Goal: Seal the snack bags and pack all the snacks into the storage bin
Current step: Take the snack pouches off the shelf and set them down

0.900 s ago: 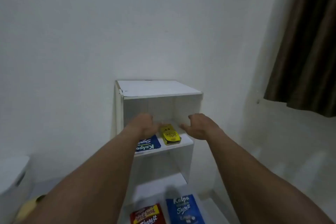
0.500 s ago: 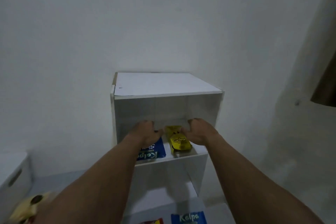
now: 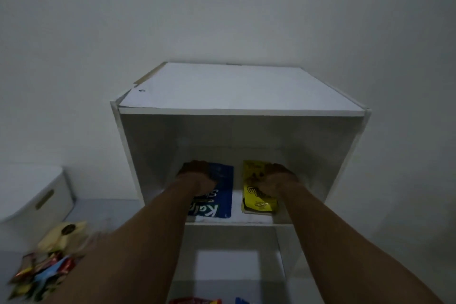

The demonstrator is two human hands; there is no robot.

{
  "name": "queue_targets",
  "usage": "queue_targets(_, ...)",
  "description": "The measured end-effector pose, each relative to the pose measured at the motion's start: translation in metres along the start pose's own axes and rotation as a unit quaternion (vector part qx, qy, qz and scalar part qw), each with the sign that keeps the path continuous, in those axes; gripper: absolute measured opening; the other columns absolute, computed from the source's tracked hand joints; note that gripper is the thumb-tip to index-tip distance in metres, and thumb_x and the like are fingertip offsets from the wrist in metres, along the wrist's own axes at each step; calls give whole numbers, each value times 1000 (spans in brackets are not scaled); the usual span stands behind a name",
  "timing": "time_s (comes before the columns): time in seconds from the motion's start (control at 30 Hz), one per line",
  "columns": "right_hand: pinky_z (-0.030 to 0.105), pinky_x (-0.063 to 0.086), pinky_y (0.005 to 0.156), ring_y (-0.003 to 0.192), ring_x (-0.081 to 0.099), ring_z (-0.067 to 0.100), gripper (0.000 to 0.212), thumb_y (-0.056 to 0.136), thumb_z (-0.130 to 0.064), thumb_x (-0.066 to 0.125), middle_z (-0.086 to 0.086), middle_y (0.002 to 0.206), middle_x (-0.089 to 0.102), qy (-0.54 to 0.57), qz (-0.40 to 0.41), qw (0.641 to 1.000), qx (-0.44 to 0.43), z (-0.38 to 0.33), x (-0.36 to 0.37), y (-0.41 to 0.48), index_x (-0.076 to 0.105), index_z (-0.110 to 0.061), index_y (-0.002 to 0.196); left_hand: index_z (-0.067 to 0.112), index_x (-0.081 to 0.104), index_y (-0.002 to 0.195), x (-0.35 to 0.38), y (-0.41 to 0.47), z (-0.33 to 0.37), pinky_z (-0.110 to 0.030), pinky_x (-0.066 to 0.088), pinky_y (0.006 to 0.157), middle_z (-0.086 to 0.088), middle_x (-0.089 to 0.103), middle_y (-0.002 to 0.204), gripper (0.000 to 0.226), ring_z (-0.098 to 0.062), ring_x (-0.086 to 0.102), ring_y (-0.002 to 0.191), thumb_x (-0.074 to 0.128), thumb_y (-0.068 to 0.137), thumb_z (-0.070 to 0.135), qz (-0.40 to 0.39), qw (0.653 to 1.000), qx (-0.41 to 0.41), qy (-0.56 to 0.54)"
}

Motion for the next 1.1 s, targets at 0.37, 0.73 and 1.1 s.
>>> queue_targets(0.37, 32, 43, 102, 137, 42, 27, 131, 69, -54, 82, 6, 159, 29, 139, -63, 988, -4, 7, -10, 39, -8, -18, 157, 33, -3, 156, 8, 41, -4, -56, 28, 116, -7, 0, 165, 99, -41, 15, 147, 60, 84, 60, -42, 995, -35, 87)
queue_targets(0.73, 33, 46, 100, 134, 45, 28, 150, 57, -60, 87, 10, 157, 31, 163, -74, 984, 13, 14, -12, 50, -18, -13, 154, 22, 25, 149, -1, 50, -2, -65, 9, 116, -13, 37, 150, 71, -38, 20, 144, 62, 89, 35, 8, 993, -8, 117)
queue_targets(1.1, 30, 49, 90, 122, 52, 28, 72, 67, -29, 83, 10, 133, 53, 129, 50, 989, -48, -8, -52, 27, 51, -22, 132, 25, 52, 134, -33, 27, -3, -26, 50, 77, -9, 57, 130, 47, -24, 60, 103, 65, 89, 16, 73, 992, 99, 7)
Point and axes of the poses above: each hand's wrist, its own y-axis towards the middle knuckle, its own x-axis out of the palm, z = x × y, the point moved 3 cm from there along y, towards the middle knuckle
